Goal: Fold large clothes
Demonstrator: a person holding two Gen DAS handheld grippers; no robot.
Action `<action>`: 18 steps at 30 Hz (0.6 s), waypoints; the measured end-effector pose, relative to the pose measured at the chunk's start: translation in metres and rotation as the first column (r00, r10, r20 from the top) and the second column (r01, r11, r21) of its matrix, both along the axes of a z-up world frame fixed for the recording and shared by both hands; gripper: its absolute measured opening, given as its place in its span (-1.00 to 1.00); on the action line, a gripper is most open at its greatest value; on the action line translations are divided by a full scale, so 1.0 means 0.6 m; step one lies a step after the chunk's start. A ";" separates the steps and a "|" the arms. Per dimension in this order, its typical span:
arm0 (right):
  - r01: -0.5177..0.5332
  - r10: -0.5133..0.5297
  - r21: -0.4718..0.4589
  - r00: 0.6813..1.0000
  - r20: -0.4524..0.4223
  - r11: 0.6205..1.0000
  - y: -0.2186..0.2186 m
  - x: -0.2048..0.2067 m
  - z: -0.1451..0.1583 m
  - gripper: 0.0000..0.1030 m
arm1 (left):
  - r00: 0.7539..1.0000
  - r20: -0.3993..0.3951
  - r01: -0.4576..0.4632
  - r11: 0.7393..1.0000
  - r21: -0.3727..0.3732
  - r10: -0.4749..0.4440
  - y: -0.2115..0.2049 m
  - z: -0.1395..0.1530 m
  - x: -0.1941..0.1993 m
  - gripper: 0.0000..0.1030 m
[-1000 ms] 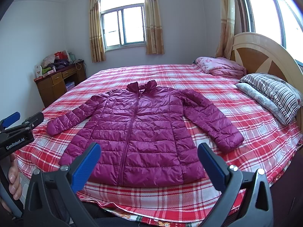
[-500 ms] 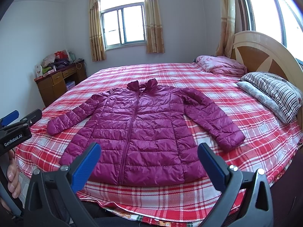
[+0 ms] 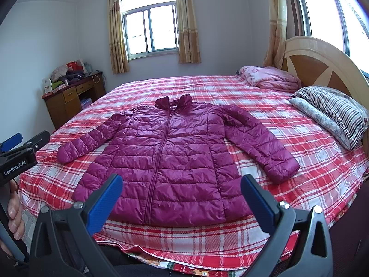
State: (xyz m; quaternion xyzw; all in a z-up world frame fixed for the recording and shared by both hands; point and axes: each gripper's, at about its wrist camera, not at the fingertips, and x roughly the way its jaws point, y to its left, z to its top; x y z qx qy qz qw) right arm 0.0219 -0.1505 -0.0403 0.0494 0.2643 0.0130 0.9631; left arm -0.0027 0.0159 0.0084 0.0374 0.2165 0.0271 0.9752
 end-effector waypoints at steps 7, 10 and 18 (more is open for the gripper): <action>-0.001 0.001 0.003 1.000 -0.006 1.000 0.000 0.001 -0.002 1.00 | 1.000 -0.008 -0.002 1.000 0.003 0.002 0.001 -0.003 0.004 0.98; -0.001 0.001 0.002 1.000 -0.010 1.000 -0.006 0.009 -0.009 1.00 | 1.000 -0.012 0.007 1.000 0.005 -0.007 0.000 -0.009 0.011 0.98; 0.146 -0.139 0.057 0.985 -0.106 0.988 -0.117 0.084 -0.078 1.00 | 1.000 -0.017 -0.025 0.997 0.077 0.026 0.001 -0.054 0.083 0.98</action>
